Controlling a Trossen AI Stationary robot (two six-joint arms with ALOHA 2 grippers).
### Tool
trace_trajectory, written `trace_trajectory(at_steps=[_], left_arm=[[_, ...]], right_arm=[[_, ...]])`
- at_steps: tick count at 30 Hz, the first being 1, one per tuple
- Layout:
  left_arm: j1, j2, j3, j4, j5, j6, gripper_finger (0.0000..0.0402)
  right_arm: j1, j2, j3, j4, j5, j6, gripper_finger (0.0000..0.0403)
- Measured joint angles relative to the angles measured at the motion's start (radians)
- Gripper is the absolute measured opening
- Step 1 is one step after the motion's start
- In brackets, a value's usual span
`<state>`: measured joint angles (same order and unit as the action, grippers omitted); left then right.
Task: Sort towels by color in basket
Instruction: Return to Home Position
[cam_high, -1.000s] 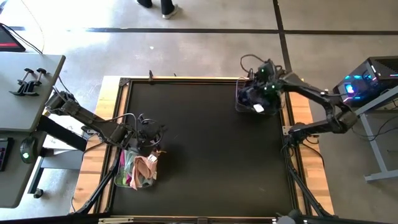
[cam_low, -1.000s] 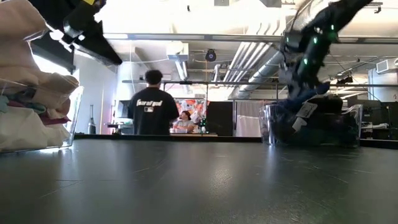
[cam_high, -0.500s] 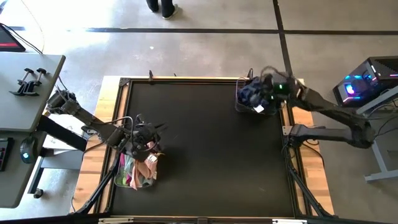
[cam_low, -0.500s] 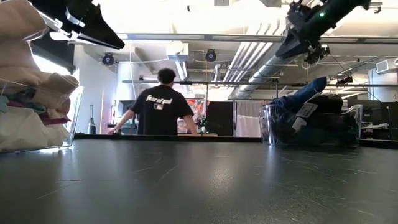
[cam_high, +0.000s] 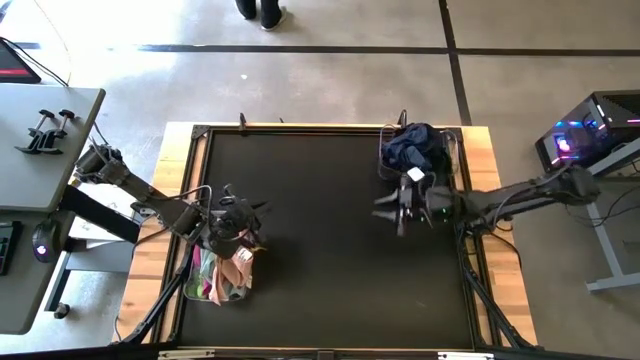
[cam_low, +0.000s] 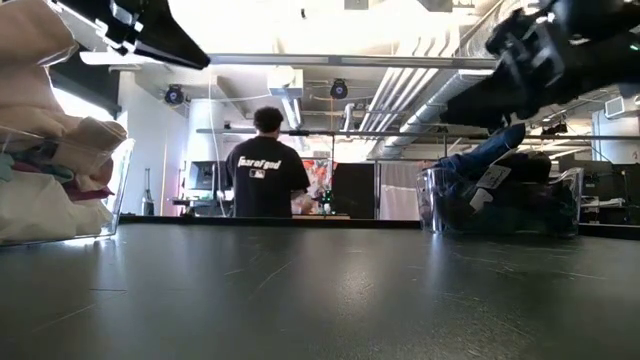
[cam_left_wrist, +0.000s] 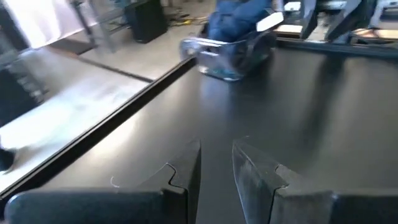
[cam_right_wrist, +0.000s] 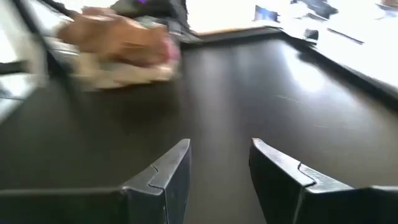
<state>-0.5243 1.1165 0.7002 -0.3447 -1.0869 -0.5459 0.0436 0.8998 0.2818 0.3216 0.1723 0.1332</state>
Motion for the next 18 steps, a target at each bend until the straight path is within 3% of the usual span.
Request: trace_trajectory(at_steps=[4, 7, 13, 18], left_arm=[[0.000, 0.033, 0.000, 0.130, 0.051, 0.144, 0.0078], [0.008, 0.072, 0.000, 0.242, 0.088, 0.194, 0.0078], [0.065, 0.058, 0.000, 0.346, 0.234, 0.299, 0.0078], [0.120, -0.077, -0.023, 0.353, 0.291, 0.388, 0.0078]], right_arm=[[0.128, 0.052, -0.080, 0.268, 0.024, -0.002, 0.0156], [0.172, 0.028, -0.080, 0.307, 0.064, -0.074, 0.0156], [0.141, -0.190, -0.012, 0.103, 0.078, -0.166, 0.0147], [0.119, -0.425, 0.015, -0.138, 0.078, -0.115, 0.0145]])
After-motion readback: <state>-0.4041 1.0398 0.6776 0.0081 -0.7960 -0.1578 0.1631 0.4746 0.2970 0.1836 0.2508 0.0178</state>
